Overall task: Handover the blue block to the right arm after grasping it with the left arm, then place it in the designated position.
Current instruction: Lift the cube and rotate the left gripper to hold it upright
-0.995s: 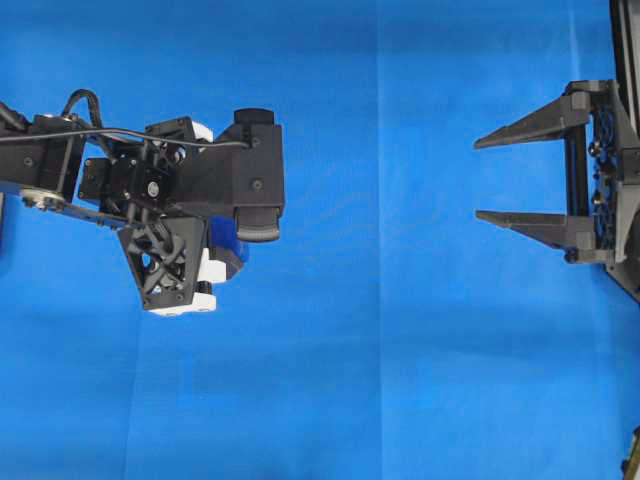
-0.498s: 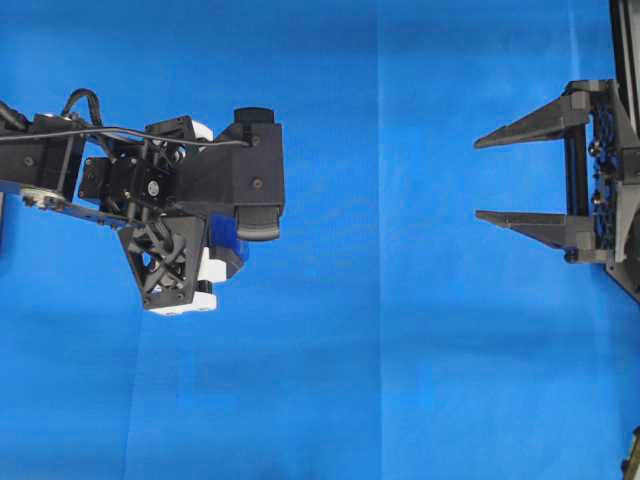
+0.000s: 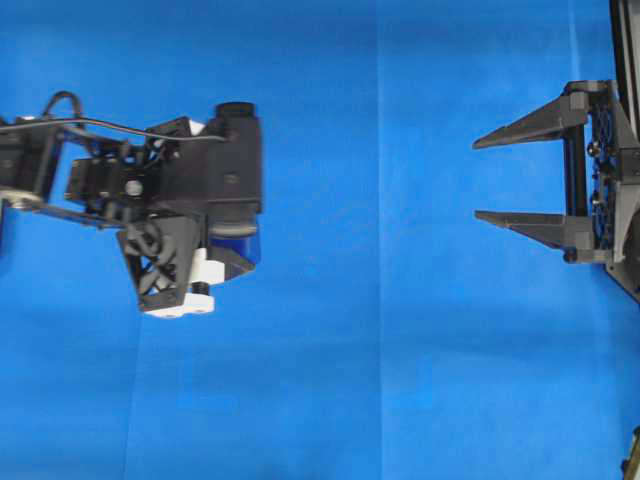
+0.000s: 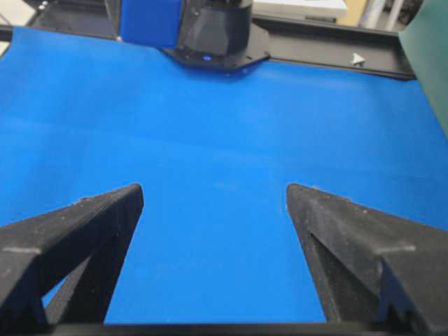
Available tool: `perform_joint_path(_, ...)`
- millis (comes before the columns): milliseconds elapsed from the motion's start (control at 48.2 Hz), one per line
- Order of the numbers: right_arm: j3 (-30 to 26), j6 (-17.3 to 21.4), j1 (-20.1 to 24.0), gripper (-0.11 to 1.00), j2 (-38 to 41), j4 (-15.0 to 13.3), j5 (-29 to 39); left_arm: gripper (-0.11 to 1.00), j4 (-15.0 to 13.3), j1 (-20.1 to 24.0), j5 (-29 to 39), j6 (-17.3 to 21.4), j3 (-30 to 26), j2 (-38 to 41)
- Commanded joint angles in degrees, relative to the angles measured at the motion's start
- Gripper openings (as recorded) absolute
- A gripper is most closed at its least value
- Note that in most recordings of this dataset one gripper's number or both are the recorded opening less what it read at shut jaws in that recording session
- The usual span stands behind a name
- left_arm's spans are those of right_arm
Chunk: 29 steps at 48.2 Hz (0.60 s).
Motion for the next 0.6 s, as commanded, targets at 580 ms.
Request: perform_joint_path(580, -1.9, 0.0, -0.1, 0.97, 0.3, 0.0, -1.6, 0.49, -0.2, 0.4, -42.9, 7.7, 17.3, -8.6)
